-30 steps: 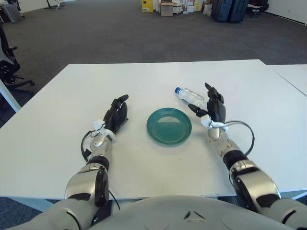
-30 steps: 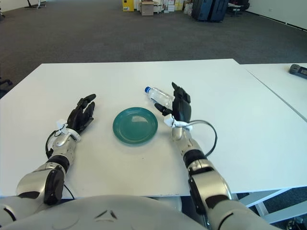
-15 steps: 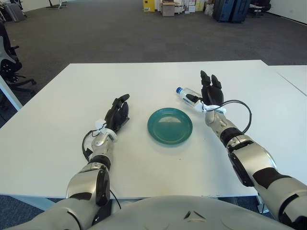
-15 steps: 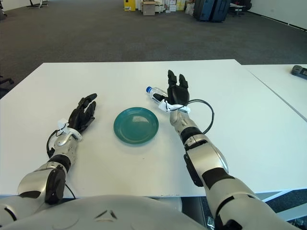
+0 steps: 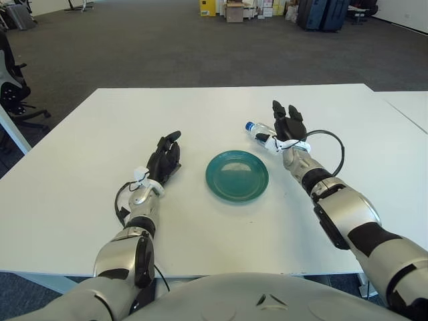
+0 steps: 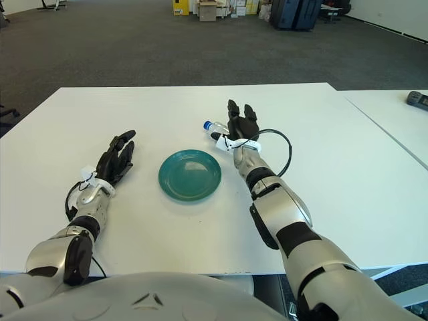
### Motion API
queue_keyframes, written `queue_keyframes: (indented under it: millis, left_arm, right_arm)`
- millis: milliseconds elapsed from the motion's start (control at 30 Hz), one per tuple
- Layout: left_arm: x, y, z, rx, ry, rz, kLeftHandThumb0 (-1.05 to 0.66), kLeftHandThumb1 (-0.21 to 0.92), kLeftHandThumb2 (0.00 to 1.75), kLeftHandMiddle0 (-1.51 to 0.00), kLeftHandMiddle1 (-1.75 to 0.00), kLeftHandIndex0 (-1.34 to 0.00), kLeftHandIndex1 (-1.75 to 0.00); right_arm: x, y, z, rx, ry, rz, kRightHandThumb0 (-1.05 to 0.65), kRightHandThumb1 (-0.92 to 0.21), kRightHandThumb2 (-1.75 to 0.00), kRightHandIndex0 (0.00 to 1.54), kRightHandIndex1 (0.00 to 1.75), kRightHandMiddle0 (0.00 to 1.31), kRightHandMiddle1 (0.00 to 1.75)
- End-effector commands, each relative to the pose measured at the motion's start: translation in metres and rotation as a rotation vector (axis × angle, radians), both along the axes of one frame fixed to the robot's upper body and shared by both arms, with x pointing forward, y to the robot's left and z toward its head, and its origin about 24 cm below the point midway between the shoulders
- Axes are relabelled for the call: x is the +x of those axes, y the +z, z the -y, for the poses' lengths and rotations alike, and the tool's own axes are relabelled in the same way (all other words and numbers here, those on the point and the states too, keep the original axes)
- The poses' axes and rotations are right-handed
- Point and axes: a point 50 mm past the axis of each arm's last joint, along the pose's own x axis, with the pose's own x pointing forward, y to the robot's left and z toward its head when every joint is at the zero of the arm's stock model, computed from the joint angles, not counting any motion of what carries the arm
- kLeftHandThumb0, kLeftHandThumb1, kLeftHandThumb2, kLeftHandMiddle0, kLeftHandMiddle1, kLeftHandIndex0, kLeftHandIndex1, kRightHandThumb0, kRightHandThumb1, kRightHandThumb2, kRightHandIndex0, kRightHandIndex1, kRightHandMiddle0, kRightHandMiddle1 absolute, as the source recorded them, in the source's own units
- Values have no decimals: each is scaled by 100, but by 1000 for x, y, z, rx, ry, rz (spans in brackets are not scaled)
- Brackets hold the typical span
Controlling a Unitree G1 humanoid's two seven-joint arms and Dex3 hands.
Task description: Put the bottle into the plate.
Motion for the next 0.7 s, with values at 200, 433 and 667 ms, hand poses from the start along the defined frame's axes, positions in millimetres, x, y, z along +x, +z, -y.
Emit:
queue_keyframes:
  millis: [200, 433, 667]
  left_arm:
    - [-11, -13, 6, -27, -16, -63, -68, 92, 60, -57, -2, -4, -87]
    - [-13, -13, 5, -31, -18, -55, -68, 92, 60, -57, -2, -4, -87]
    - [-15, -11, 3, -40, -20, -17, -68, 92, 60, -56, -1, -3, -87]
  right_arm:
    - [3, -4, -6, -66, 18, -134, -103, -92, -35, 9, 2, 0, 19]
    - [-4, -18, -1, -118, 13, -247, -100, -92, -33, 15, 4, 0, 25]
    - [-13, -32, 6, -127, 3, -326, -93, -92, -23, 31, 11, 0, 37]
